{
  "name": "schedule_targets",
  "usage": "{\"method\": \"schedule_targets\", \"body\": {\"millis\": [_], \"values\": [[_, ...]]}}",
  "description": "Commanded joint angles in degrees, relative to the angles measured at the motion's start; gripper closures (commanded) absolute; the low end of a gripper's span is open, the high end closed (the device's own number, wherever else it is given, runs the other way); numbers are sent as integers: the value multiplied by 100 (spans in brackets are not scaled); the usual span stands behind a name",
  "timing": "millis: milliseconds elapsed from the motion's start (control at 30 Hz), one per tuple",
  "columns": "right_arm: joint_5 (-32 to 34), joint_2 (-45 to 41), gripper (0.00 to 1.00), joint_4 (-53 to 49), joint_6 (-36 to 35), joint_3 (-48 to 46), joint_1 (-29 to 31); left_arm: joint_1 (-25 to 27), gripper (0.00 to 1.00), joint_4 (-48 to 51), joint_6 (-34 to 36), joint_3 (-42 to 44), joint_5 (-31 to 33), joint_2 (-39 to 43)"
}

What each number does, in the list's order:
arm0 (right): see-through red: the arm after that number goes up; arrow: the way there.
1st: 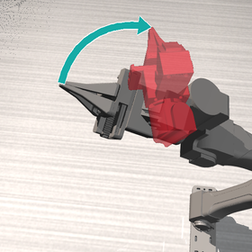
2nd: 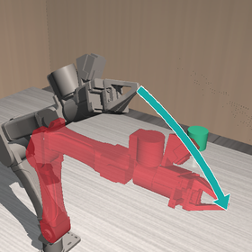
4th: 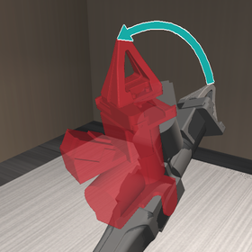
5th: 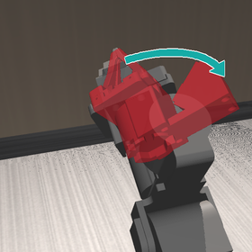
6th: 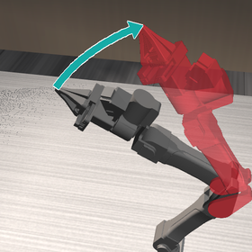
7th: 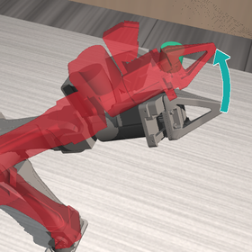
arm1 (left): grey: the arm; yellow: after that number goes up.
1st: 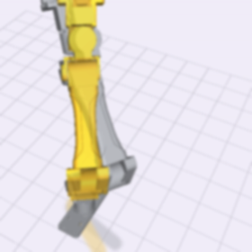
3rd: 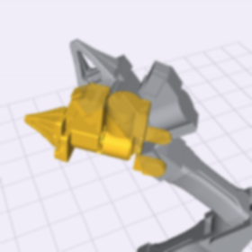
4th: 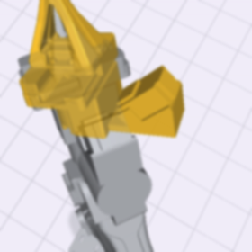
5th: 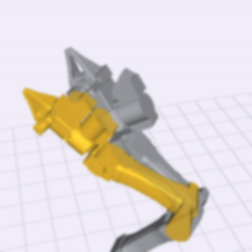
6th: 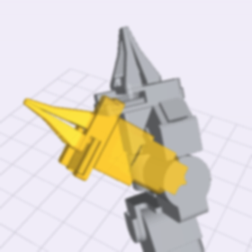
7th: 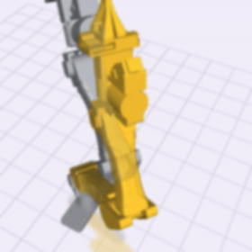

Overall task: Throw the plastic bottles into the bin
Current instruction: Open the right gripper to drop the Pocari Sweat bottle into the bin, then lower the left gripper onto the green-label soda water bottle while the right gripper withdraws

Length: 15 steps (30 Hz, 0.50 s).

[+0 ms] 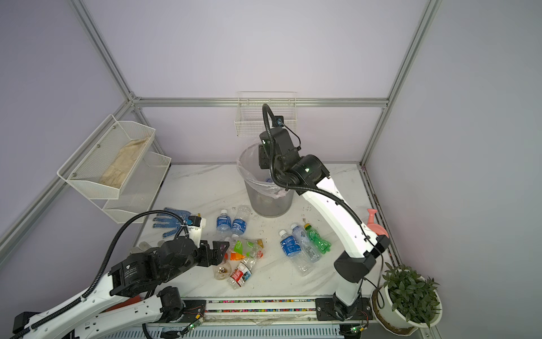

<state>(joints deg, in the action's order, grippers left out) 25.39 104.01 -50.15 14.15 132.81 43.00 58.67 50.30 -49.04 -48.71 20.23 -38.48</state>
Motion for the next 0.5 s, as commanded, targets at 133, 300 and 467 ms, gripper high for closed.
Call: {"method": "schedule_targets", "body": {"millis": [133,300,467], "values": [[-402,594,3,-470,-160,879,-117,151,4,-83,-184,291,166,192],[-463,-398,3,221,-104,-735,-112,155,4,-82,-133,293,219,95],[-523,-984,3,400,23,-1567,-116,170,4,-86,-89,174,188,-242]]}}
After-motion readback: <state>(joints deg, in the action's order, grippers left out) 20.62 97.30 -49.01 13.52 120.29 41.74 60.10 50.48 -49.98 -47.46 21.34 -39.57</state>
